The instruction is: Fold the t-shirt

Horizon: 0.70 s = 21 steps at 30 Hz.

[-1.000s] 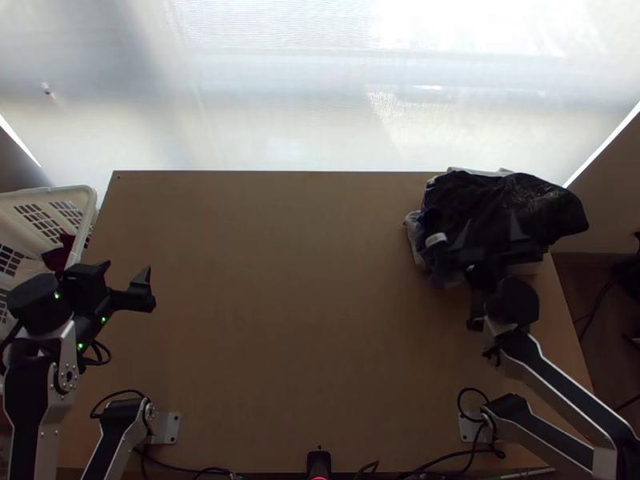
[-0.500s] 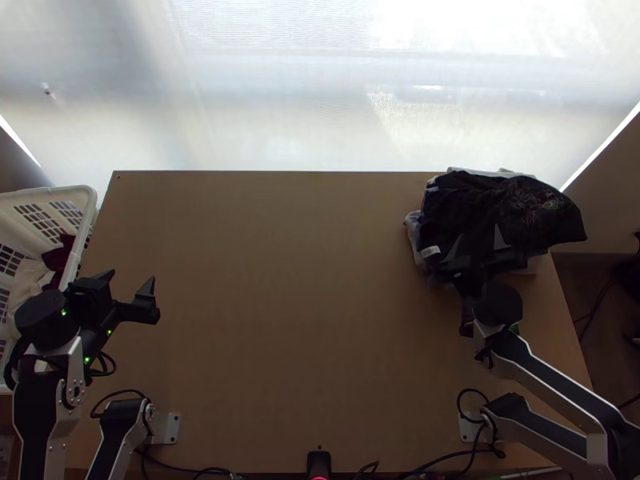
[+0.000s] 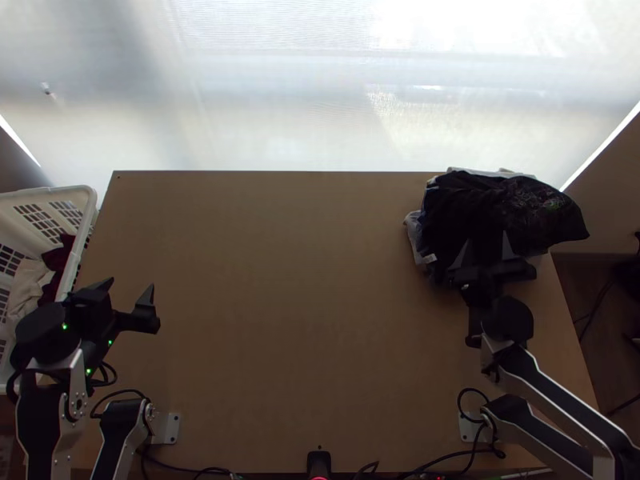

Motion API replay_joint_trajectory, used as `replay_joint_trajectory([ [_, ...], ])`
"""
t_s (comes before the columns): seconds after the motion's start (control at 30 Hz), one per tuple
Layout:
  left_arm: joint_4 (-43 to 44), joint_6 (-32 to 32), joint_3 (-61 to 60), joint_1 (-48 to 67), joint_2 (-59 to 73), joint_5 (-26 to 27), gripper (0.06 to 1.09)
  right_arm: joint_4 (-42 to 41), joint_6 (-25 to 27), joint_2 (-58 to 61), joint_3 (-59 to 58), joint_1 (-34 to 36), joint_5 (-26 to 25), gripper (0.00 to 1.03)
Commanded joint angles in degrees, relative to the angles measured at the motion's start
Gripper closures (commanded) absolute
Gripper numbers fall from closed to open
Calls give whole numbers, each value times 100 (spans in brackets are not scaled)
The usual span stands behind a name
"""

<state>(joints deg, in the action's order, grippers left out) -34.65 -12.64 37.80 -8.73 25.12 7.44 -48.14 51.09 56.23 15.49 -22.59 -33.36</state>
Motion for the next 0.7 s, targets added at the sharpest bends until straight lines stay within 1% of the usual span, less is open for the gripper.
replay_joint_trajectory([
  [0.0,11,-19,-625,100,-799,12,11,42,-134,-674,-933,-44,5,5],
  [0.1,73,-19,-924,117,-1317,12,11,279,-521,-666,-968,-44,-135,5],
  [0.2,372,-36,-1275,117,-1844,3,11,323,-917,-499,-986,18,-276,5],
  [0.27,618,-335,-1442,117,-1994,3,11,376,-1251,-226,-986,114,-311,5],
  [0.47,1470,-1117,-2181,109,-2178,3,11,332,-1945,468,-986,176,-337,5],
  [0.53,1760,-1372,-2558,117,-2354,3,11,200,-2121,802,-977,176,-337,5],
  [0.6,1839,-1337,-2761,117,-2512,12,11,68,-2165,1083,-968,176,-355,5],
  [0.67,1910,-1179,-2796,135,-2433,12,11,68,-2156,1075,-977,176,-355,5],
])
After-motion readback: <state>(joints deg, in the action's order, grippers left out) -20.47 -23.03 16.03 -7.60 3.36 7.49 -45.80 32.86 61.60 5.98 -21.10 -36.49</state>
